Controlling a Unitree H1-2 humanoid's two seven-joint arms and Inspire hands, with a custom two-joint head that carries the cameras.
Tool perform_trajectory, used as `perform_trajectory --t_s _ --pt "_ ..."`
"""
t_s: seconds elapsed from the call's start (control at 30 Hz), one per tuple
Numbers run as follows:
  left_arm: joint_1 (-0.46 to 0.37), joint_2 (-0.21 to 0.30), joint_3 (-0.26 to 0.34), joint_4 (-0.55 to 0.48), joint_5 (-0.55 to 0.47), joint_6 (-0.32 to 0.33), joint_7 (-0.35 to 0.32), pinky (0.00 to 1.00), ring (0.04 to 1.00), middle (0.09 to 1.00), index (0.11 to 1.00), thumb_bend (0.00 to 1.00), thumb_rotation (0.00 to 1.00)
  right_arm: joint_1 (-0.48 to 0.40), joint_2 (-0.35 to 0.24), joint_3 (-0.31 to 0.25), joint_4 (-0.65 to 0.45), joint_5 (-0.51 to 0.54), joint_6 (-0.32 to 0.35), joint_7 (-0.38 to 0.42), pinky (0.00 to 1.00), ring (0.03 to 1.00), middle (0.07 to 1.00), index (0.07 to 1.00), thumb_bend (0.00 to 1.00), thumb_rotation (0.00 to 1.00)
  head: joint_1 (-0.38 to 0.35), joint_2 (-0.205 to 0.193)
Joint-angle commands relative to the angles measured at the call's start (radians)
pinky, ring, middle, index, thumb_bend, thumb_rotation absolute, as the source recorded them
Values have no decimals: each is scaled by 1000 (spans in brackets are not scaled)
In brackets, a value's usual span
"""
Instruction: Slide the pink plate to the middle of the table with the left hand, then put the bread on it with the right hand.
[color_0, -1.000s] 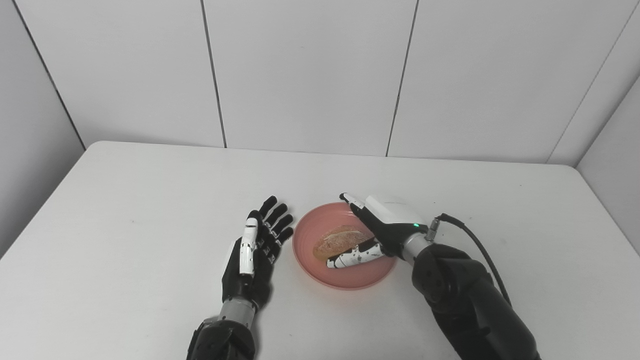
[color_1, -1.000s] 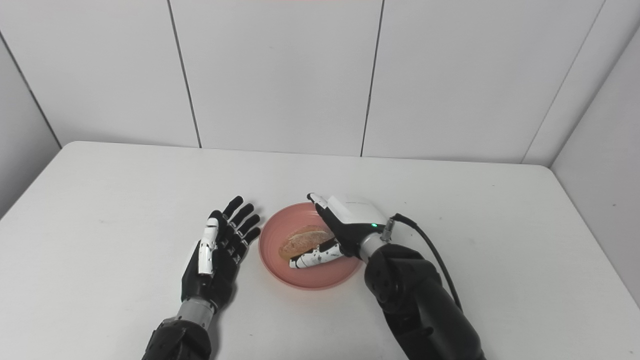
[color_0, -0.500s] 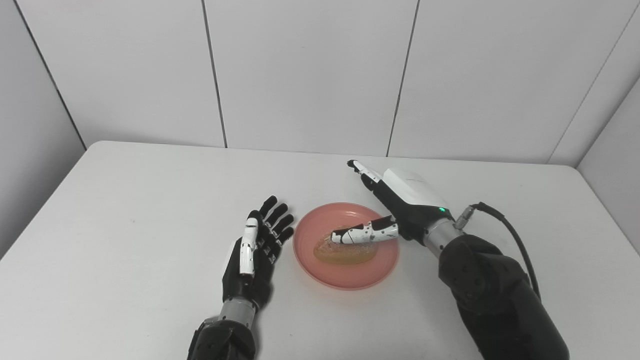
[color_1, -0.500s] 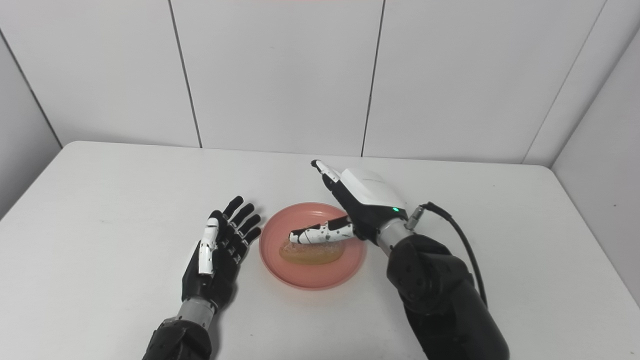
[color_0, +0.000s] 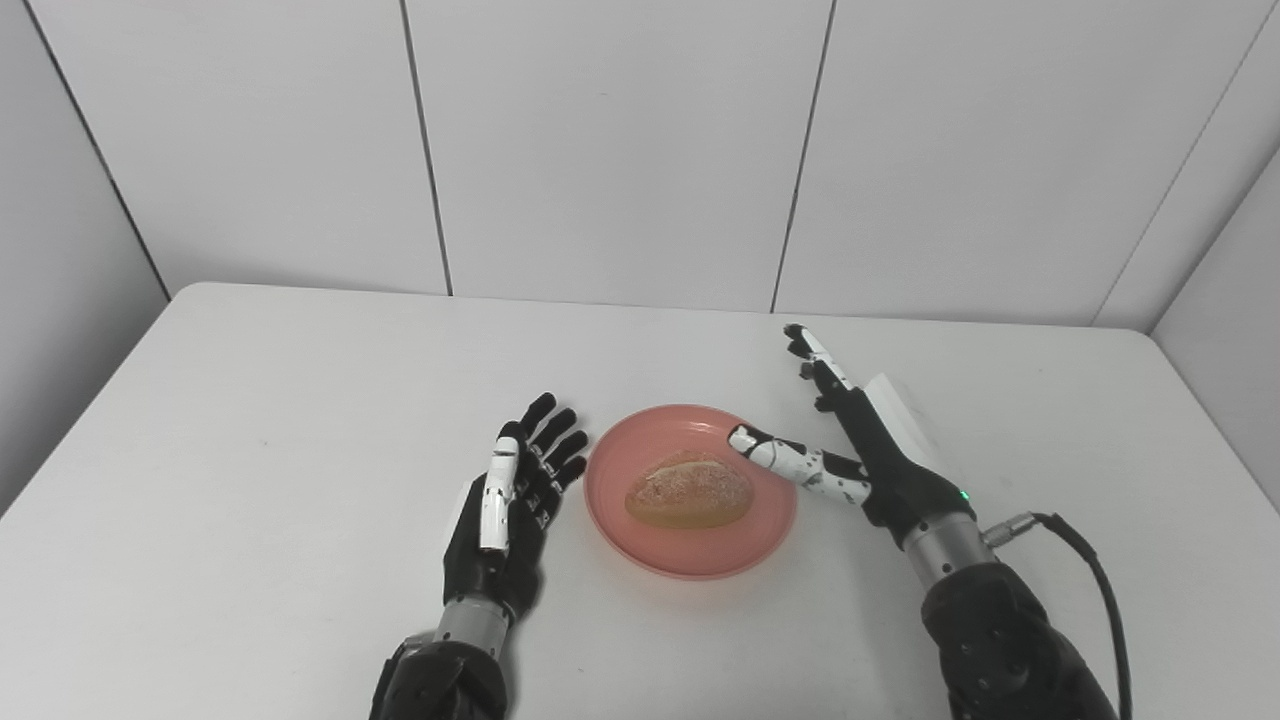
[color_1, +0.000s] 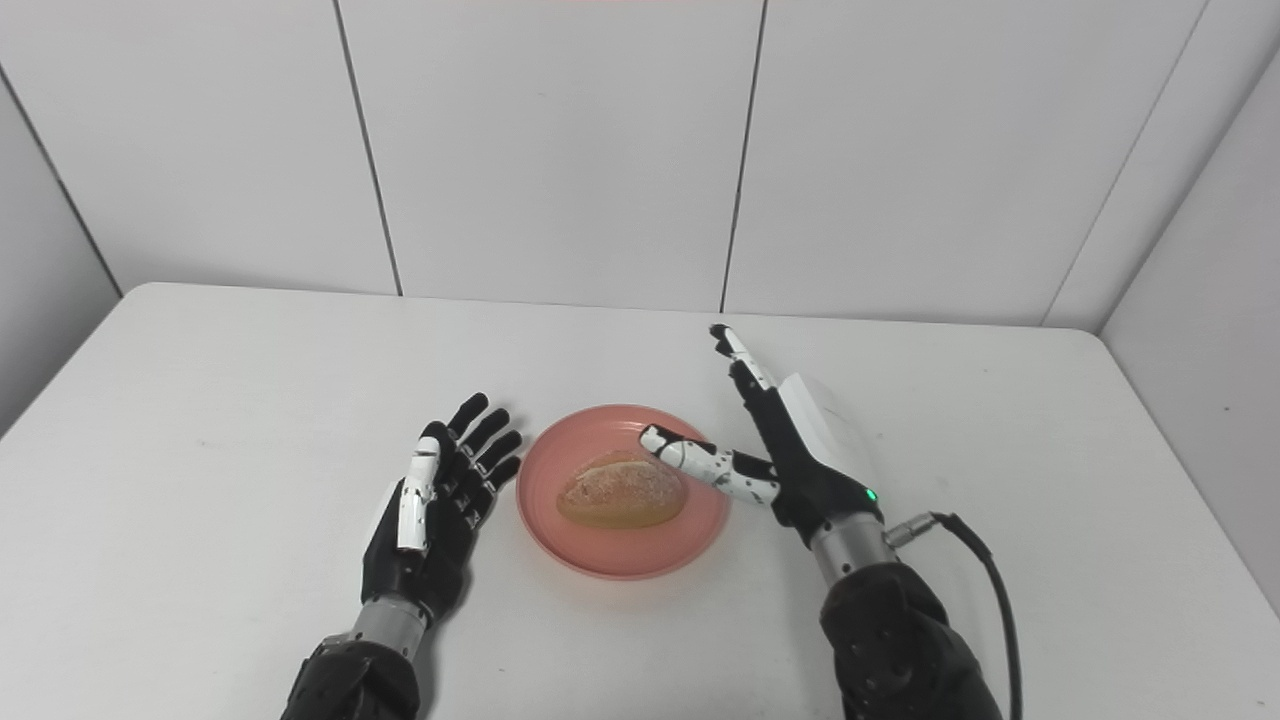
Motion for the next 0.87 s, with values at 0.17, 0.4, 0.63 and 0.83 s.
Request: perform_trajectory --t_s 0.17,0.4,0.63,0.83 --pt "33 9 -14 -49 65 -28 9 918 904 919 910 402 1000 59 28 -54 -6 101 -116 -135 870 925 947 950 681 1000 -3 -1" --pt "54 22 -25 -73 116 -63 8 943 943 961 942 400 1000 121 71 -85 47 207 -167 -201 864 936 961 970 638 1000 5 -3" --pt "73 28 -29 -62 143 -120 3 985 979 992 976 401 1000 161 93 -89 92 305 -210 -214 805 930 965 971 593 1000 5 -7" --pt "76 34 -32 -40 146 -152 0 1000 996 1000 988 386 1000 168 121 -102 136 378 -256 -234 875 930 951 955 487 1000 10 -13"
